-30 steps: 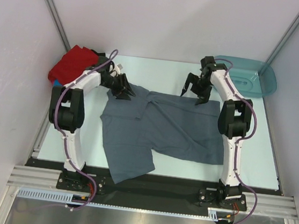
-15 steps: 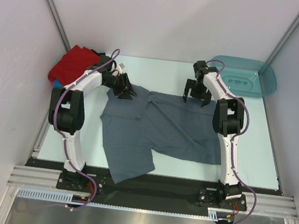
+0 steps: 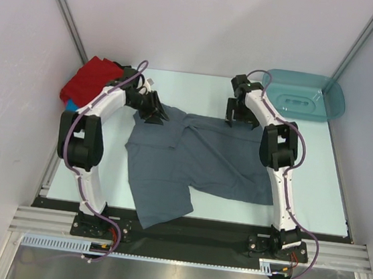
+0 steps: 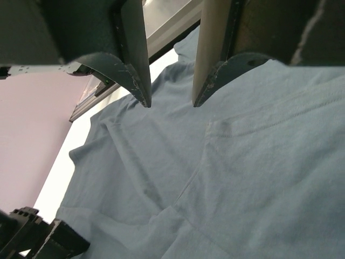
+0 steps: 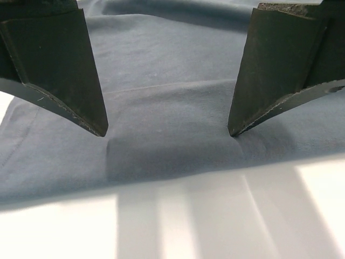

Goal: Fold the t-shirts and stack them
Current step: Fold the tshirt

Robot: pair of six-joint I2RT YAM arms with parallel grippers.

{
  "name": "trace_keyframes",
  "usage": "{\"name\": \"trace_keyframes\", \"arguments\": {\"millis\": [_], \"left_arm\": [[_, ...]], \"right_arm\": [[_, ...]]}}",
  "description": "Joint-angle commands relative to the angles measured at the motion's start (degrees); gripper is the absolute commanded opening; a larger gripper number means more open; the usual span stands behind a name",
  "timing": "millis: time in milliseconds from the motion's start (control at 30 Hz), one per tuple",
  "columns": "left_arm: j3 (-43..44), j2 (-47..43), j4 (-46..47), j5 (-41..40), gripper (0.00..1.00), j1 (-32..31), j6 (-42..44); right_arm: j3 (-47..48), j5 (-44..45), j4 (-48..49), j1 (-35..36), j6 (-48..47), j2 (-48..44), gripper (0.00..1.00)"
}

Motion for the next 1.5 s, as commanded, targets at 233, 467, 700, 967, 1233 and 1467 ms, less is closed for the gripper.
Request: {"name": "trace_keyframes", "arguments": {"millis": [233,467,700,967,1233,1467], "left_arm": [[1.2,-6.5,-5.7,-2.7,0.41,-0.6,3.6],[2.2,-6.5,-7.2,-3.0,0.41,-0.6,4.1],[0.3,-7.8,-7.4,-3.0,0.41,-0.5,4.4],[-6.0,-10.6,-7.1,-4.6,0.41,-1.0,6.8],[-7.2,-11.6,-5.3,-4.7,0.43,-1.0,7.5],[-10.4,-13.7,-4.8,-4.5,0.33,-1.1,9.6]], "right_arm": [[4.6,14.6,1.1,-2.1,-2.3,9.8,1.0],[7.3,17.9,1.0,-5.1,-4.0,12.4,1.0],[7.5,18.9,2.3,-8.8,-5.2,12.7,1.0],[8.4,10.5,4.8,-7.0,-6.9,4.0,1.0],[3.3,7.7,4.9,1.9,-9.4,-10.1,1.0],[3.5,17.6,-8.9,3.9,-4.6,-17.3,1.0]]}}
